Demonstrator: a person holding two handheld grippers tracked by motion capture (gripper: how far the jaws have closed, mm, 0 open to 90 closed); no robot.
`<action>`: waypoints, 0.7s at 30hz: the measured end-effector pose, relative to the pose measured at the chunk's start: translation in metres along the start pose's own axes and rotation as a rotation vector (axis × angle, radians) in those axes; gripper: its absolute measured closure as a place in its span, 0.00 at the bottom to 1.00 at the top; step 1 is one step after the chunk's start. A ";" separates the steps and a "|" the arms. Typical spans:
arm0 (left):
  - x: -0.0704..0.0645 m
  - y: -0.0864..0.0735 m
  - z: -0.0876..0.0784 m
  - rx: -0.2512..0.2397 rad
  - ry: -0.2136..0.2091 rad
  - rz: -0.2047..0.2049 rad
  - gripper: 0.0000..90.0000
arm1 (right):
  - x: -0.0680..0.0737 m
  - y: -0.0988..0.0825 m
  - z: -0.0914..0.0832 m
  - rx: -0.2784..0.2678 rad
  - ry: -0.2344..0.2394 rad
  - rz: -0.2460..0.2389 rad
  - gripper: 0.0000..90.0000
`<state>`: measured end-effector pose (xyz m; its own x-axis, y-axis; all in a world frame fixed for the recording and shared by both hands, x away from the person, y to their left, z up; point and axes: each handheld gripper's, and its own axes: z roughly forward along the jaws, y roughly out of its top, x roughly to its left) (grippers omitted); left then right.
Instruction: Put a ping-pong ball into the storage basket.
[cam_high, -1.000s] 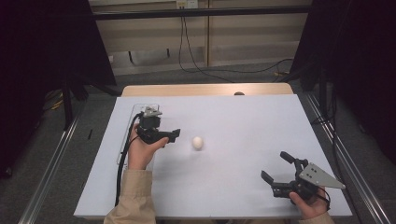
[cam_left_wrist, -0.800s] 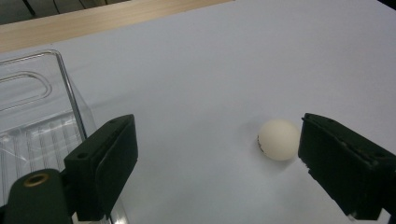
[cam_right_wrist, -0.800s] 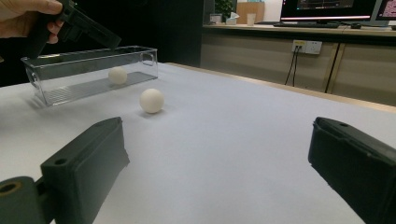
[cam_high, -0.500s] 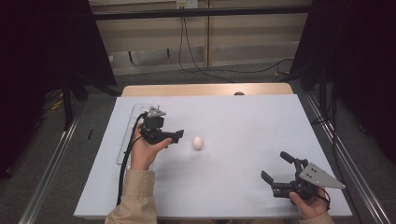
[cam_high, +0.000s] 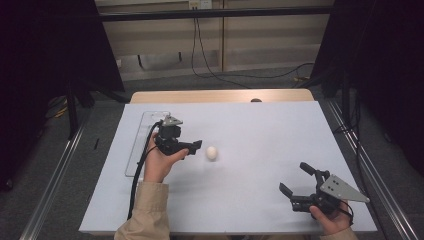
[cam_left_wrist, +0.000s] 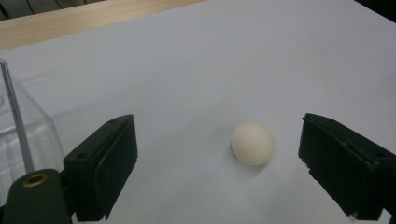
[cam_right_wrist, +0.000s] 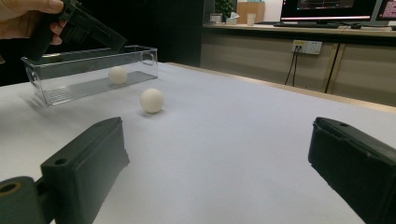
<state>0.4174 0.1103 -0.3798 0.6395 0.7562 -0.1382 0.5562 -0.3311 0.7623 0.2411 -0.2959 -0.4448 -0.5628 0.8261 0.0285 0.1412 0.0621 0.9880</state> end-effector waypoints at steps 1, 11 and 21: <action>-0.001 0.000 0.000 0.003 -0.002 0.005 0.13 | 0.000 0.000 0.000 0.001 0.001 0.000 0.04; -0.008 0.001 0.008 0.017 -0.023 0.021 0.13 | 0.000 0.000 0.000 0.003 0.001 0.000 0.04; -0.011 -0.001 0.015 0.036 -0.036 0.019 0.13 | 0.000 0.000 0.000 0.003 0.000 0.005 0.04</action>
<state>0.4180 0.0934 -0.3886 0.6684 0.7292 -0.1467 0.5619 -0.3658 0.7419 0.2413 -0.2955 -0.4451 -0.5619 0.8265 0.0334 0.1466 0.0598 0.9874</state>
